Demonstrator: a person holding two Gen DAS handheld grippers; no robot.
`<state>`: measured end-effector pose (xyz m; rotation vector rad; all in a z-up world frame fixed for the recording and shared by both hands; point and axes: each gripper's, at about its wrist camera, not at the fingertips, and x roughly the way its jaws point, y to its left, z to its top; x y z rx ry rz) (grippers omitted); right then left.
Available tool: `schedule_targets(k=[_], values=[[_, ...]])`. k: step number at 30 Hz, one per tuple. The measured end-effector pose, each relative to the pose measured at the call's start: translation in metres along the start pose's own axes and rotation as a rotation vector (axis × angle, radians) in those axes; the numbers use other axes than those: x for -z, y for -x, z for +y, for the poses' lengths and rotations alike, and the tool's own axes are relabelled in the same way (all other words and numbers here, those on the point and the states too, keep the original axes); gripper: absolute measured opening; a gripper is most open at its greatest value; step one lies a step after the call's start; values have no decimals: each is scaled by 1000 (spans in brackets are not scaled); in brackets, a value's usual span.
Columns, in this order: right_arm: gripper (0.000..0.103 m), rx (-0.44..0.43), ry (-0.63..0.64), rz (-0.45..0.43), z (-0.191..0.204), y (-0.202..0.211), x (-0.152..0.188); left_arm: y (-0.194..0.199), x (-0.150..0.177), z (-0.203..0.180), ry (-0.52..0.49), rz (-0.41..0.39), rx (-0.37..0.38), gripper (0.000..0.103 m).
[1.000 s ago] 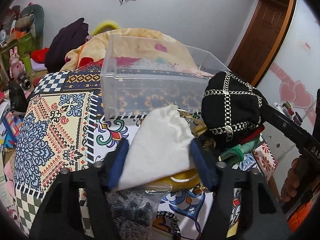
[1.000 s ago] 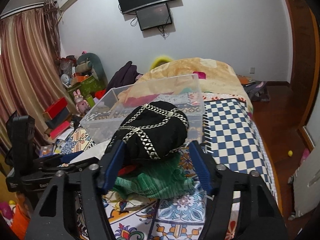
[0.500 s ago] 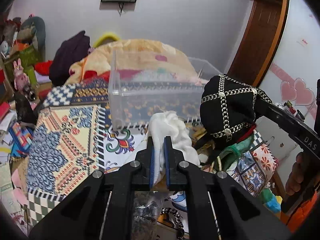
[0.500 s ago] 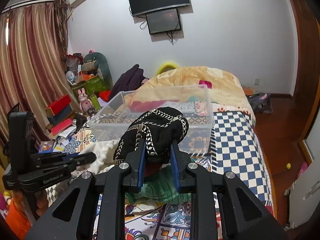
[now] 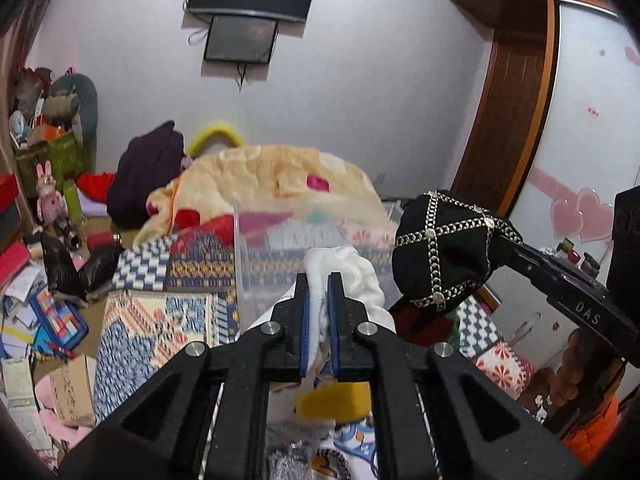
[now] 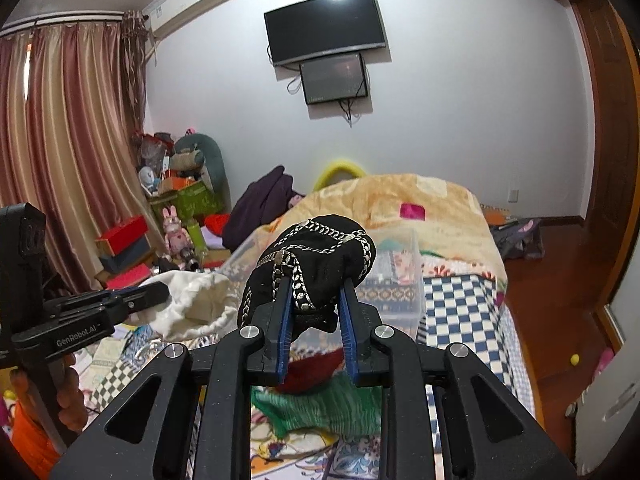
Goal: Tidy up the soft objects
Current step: 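Carry the white cloth into the clear box with the left tool while the right tool drops the hat in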
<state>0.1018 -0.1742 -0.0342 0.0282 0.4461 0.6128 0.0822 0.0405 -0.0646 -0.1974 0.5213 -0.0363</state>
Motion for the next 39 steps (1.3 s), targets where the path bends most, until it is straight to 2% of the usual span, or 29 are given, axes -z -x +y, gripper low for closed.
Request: schedule_targets(k=[9, 17, 22, 31, 39], values=[[20, 27, 9, -83, -1, -2, -23, -13, -35, 7, 1, -62, -6, 7], [20, 74, -2, -57, -9, -32, -28, -45, -56, 9, -25, -51, -58, 7], [20, 93, -7, 2, -14, -58, -22, -78, -59, 12, -43, 6, -83, 7], [20, 105, 12, 141, -17, -92, -5, -140, -49, 20, -58, 177, -110, 7], [20, 108, 35, 252, -21, -113, 0, -167, -34, 16, -106, 284, -107, 7]])
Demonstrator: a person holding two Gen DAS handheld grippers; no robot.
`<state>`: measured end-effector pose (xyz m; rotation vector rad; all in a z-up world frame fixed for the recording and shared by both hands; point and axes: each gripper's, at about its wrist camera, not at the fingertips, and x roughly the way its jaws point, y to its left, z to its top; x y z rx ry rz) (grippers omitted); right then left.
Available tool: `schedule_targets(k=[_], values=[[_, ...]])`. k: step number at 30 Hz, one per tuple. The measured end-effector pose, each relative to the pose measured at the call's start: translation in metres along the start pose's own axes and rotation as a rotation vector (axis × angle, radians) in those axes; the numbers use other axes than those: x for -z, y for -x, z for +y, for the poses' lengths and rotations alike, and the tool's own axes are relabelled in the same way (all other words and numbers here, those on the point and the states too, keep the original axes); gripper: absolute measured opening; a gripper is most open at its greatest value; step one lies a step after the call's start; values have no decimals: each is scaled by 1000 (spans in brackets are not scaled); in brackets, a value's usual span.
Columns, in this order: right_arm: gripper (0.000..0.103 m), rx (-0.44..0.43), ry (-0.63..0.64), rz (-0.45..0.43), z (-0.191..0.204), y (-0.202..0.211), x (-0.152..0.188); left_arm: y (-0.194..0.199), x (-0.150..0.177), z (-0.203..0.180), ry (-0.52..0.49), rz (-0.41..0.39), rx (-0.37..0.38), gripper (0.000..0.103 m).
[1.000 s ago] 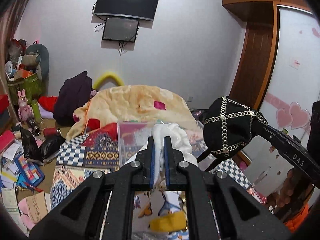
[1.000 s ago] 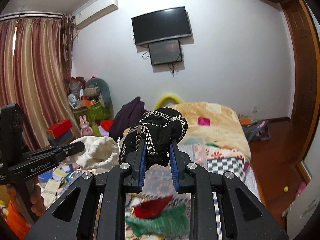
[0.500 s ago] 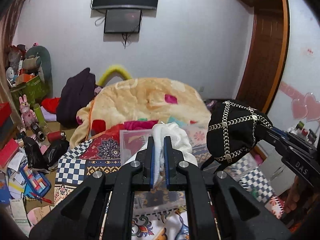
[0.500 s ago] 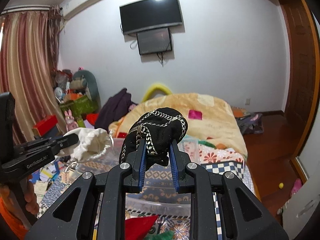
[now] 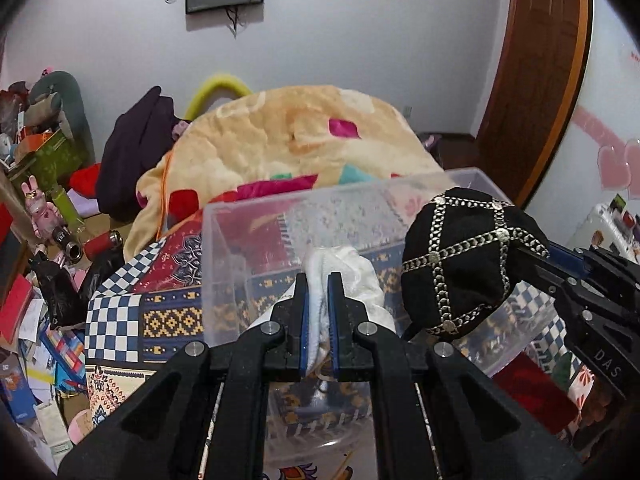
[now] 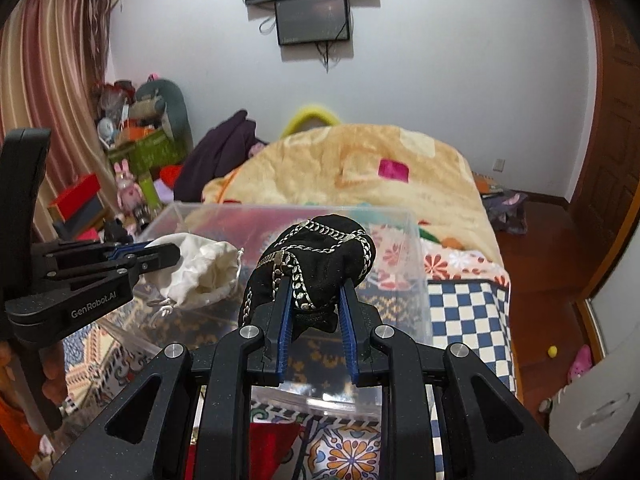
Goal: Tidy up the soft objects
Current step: 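Carry the white cloth into the clear box with the left tool while the right tool drops the hat in, then grasp the bag of silver scrubbers with the left tool while the right tool grasps the green knit item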
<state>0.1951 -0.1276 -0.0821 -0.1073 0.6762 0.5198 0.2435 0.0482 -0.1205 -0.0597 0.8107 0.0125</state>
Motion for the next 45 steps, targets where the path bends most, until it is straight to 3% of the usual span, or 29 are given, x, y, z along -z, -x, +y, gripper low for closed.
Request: schedule_targets(k=[6, 12, 14, 16, 18, 21, 31, 36, 45], values=[[24, 1, 11, 39, -2, -2, 5, -6, 2, -3, -8, 26, -4, 9], [35, -5, 0, 41, -3, 7, 4, 4, 3, -5, -13, 13, 5, 22], [37, -5, 1, 28, -3, 14, 4, 13, 3, -6, -18, -4, 7, 30], [37, -6, 4, 13, -3, 22, 4, 24, 4, -7, -16, -34, 3, 46], [37, -8, 5, -9, -3, 30, 2, 39, 6, -7, -12, -73, 1, 54], [46, -4, 4, -54, -2, 48, 1, 59, 7, -7, -13, -113, 1, 58], [72, -11, 7, -165, 3, 94, 17, 124, 35, -1, -4, -228, -12, 88], [82, 6, 23, -158, 9, 102, 38, 135, 63, 5, -3, -204, -25, 91], [82, -23, 21, -78, 18, 95, 70, 127, 118, 13, 52, -79, -7, 92]])
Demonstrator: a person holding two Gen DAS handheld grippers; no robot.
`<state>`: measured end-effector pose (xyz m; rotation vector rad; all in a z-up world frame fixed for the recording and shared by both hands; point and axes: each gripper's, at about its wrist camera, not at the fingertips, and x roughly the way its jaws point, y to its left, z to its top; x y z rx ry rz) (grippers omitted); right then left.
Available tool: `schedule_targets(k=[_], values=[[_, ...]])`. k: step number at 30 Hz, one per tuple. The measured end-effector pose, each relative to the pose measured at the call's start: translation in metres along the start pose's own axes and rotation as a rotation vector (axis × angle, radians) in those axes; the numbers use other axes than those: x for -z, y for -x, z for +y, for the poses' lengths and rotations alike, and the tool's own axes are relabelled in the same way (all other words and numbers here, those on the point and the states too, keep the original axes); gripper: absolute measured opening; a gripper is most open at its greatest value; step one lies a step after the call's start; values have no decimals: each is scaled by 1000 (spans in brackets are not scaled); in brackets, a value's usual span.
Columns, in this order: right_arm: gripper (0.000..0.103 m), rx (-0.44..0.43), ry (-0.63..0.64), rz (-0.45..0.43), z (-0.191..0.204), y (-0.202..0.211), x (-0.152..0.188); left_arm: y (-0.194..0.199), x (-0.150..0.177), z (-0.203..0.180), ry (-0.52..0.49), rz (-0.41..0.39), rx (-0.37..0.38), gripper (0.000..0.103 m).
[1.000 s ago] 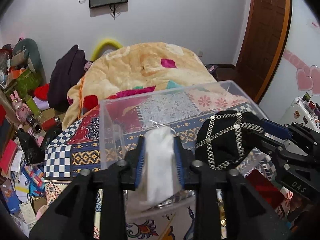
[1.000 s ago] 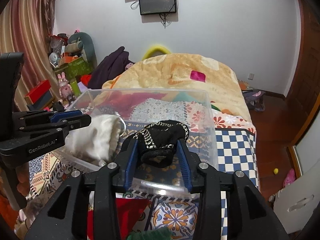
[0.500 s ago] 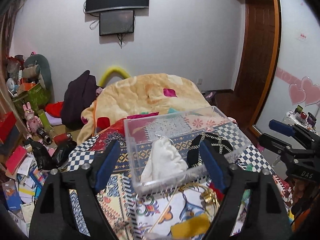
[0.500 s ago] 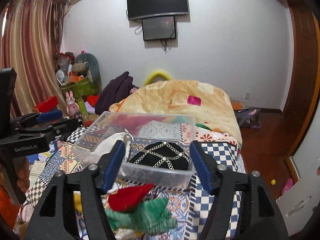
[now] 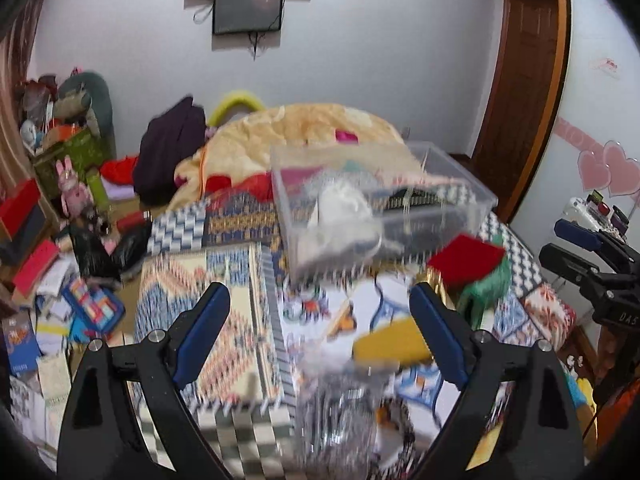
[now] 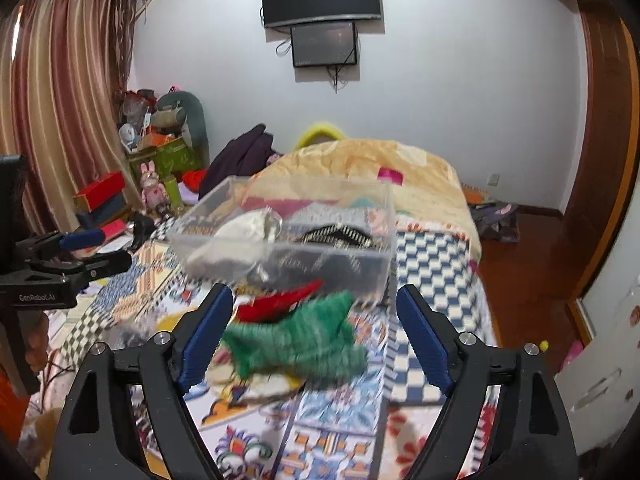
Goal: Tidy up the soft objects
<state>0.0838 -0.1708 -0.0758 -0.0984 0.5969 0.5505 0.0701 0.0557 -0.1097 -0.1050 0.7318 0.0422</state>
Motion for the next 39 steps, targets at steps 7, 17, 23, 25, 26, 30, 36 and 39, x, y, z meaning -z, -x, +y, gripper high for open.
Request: schedule_targets(k=[7, 17, 23, 25, 26, 30, 36, 39], values=[[82, 0, 6, 83, 6, -22, 22, -11, 43, 6, 35, 93, 22, 92], [52, -26, -54, 135, -7, -47, 28, -24, 71, 19, 98, 163, 69, 75], [14, -36, -39, 131, -6, -46, 31, -28, 74, 13, 56, 165, 70, 46], [10, -37, -35, 129, -6, -45, 31, -28, 73, 11, 42, 160, 63, 37], [9, -33, -32, 123, -5, -45, 31, -28, 73, 11, 42, 156, 60, 36], [6, -34, -26, 104, -5, -40, 29, -24, 69, 12, 43, 133, 36, 30], [5, -12, -20, 41, -9, -21, 21, -9, 55, 15, 37, 64, 15, 29], [5, 1, -25, 6, -14, -9, 15, 0, 43, 15, 35, 17, 15, 28]])
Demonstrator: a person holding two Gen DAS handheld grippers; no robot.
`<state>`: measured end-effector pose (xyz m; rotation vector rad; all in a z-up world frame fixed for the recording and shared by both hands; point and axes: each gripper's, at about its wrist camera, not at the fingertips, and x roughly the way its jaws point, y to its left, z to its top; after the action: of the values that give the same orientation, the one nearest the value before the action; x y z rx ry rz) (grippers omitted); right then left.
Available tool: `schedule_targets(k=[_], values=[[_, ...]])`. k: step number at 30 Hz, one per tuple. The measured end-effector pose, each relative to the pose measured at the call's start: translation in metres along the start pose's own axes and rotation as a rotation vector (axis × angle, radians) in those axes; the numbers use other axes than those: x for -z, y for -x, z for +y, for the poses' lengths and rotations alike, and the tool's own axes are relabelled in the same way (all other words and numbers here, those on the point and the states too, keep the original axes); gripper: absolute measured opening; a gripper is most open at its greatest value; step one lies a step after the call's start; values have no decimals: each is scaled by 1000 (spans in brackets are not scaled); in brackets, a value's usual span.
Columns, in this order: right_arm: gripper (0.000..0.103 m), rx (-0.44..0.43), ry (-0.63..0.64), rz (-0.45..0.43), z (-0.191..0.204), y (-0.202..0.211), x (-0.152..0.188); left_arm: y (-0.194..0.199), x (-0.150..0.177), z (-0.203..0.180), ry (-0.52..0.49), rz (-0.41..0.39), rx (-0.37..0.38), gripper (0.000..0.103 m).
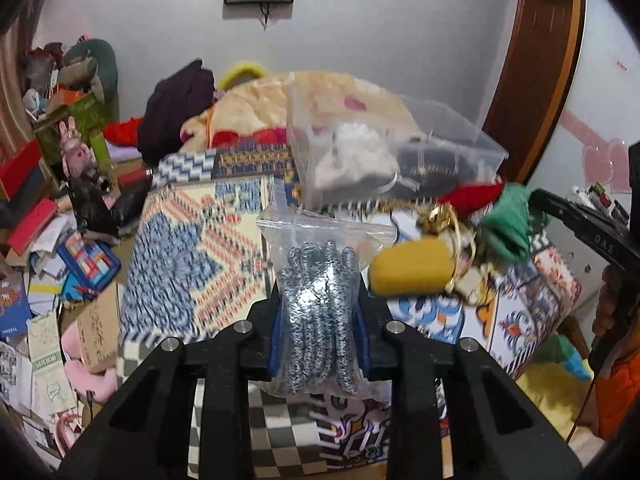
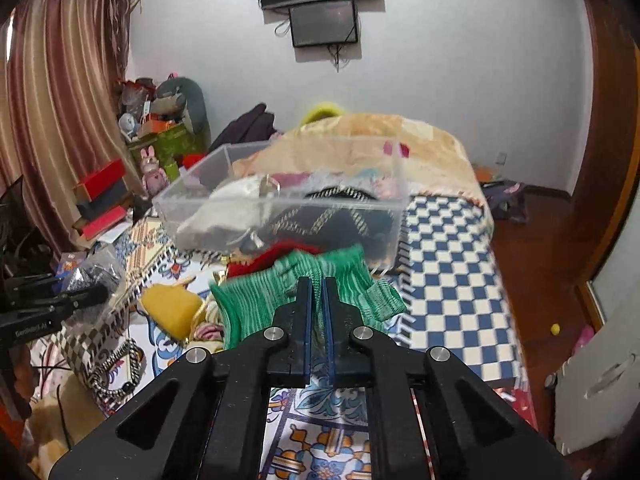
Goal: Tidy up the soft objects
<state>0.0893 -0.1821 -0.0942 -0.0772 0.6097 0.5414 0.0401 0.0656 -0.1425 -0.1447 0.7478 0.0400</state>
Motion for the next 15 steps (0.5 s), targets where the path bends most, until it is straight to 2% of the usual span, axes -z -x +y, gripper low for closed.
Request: schedule_targets(k=[5, 8, 9, 10, 12, 15], values=[[5, 42, 12, -33, -4, 11, -6, 10, -18, -5, -10, -58, 15, 28], [7, 40, 30, 33, -3, 2, -4, 12, -27, -10, -25, -83, 22, 28], [16, 48, 34, 52, -3, -2, -2, 13, -29, -12, -29, -90, 24, 28], [36, 54, 35, 68, -3, -5, 1, 13, -33, -15, -34, -98, 27, 28], [62, 66, 26, 84, -4, -9, 8, 13, -36, -17, -41, -108, 34, 28], [65, 78, 42, 129, -4, -18, 19, 13, -42, -24, -57, -123, 42, 28]])
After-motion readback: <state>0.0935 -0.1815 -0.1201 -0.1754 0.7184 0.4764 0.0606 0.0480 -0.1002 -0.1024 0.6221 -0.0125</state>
